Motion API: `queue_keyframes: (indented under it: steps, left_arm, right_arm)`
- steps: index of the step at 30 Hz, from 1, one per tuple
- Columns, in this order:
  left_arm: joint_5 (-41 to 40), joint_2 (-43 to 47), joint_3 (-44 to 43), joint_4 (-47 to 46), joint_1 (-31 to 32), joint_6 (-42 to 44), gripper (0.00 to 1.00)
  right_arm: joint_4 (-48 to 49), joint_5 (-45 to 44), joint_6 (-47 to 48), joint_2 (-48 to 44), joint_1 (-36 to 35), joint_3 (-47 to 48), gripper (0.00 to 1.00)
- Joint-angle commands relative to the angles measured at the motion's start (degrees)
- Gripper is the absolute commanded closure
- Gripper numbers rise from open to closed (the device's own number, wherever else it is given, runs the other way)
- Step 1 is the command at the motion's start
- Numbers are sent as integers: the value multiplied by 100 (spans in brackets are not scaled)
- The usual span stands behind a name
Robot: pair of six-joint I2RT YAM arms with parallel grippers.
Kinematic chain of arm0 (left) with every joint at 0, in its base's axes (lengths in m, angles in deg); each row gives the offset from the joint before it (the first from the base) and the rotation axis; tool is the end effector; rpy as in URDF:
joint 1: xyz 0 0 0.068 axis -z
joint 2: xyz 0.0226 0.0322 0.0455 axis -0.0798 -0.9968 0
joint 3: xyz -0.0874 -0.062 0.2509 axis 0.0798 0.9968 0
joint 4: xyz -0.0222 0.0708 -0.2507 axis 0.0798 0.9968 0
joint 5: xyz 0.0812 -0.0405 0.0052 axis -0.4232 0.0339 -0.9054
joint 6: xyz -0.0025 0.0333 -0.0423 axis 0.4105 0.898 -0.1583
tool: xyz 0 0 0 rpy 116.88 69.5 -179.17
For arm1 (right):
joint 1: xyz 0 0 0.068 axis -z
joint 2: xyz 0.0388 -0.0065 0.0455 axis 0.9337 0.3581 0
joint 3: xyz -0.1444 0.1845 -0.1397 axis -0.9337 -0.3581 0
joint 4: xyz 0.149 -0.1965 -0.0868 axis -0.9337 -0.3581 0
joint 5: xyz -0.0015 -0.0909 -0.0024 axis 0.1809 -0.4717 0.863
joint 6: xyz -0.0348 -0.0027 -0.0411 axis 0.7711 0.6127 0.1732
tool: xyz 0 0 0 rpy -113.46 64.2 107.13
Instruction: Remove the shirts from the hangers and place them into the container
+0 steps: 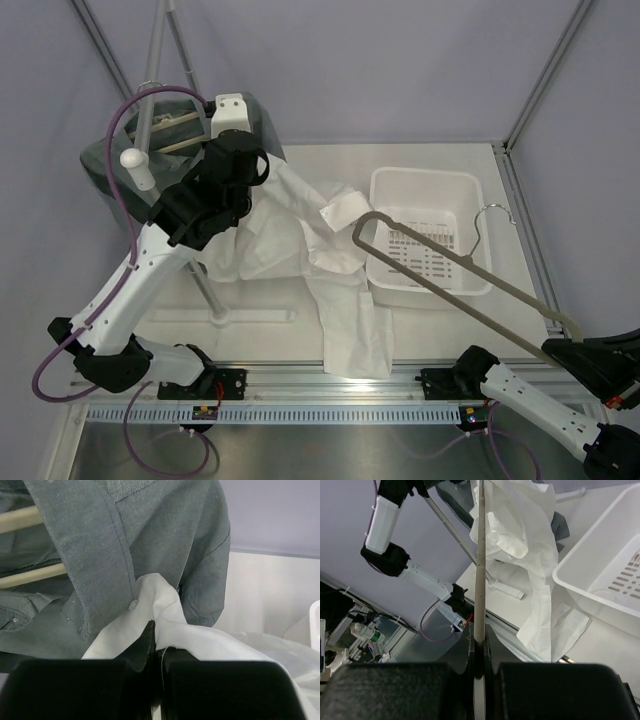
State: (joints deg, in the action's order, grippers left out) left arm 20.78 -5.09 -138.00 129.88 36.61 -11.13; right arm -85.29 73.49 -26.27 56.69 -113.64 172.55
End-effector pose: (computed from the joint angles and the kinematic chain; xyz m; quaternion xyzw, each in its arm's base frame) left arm 0.2082 -0.1475 0.4841 -0.0545 0.7903 0.0464 0.6086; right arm -0.0979 -0.0936 0.4754 -0.1045 0.6979 0.4522 0.5454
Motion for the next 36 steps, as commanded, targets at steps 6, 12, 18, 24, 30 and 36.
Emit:
queue_keyframes:
  steps: [6, 12, 18, 24, 30, 36]
  left_arm:
    - [373, -75, 82, 51, -94, -49, 100]
    - [1540, 82, 529, 35, -76, -356, 100]
    - [4508, 1294, 2442, -1003, 283, -602, 100]
    - [4619, 2156, 3465, -1047, 1136, -1024, 100]
    - [4698, 3281, 4379, -1144, 1304, -1508, 100]
    - [4900, 3713, 5056, -1266, 1348, -1815, 100]
  right_arm:
    - [-458, 611, 461, 489, 348, 818, 100]
    - [341, 770, 795, 629, 507, 72, 100]
    - [1730, 173, 1382, 936, 507, -1062, 100]
    - [2741, 346, 1709, 1691, 507, -1406, 100]
    - [3996, 997, 2025, 2378, 516, -1546, 100]
    - [5024, 2578, 2316, 3002, 507, -1634, 100]
